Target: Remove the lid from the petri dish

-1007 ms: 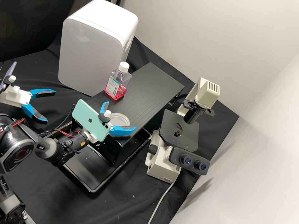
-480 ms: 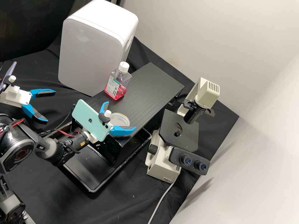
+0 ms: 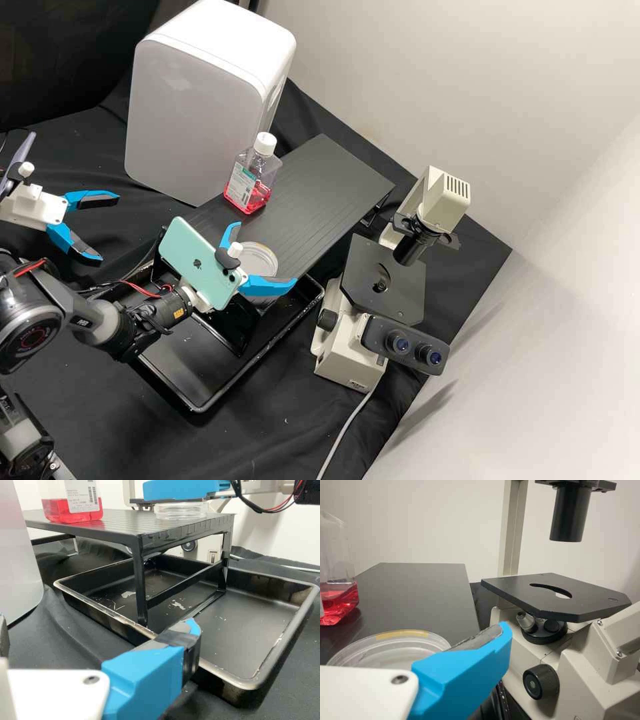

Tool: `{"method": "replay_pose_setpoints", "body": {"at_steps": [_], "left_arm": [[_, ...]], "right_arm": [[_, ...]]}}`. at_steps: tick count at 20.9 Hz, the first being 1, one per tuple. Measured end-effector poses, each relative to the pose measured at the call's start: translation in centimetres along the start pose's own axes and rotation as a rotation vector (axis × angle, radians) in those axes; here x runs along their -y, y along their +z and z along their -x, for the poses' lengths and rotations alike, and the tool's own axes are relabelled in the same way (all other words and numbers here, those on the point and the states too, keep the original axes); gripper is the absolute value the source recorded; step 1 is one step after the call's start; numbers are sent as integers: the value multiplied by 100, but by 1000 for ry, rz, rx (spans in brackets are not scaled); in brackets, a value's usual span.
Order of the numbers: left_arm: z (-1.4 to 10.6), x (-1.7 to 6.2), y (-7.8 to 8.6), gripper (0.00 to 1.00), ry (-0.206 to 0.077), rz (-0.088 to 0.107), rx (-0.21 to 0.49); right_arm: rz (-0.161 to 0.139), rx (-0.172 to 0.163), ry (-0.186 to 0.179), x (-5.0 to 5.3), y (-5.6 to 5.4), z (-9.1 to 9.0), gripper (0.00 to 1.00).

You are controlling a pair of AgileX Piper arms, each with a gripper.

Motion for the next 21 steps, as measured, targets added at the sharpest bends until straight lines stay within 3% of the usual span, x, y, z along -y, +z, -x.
{"method": "replay_pose_setpoints", "body": {"at_steps": [15,21], "left_arm": [[-2,2,8,100,-1,-1,3],[-2,2,8,100,-1,-1,3]], "right_arm": [[-4,-8,-8,21,-21,1,100],[-1,19,-30,55,42,119,100]]}}
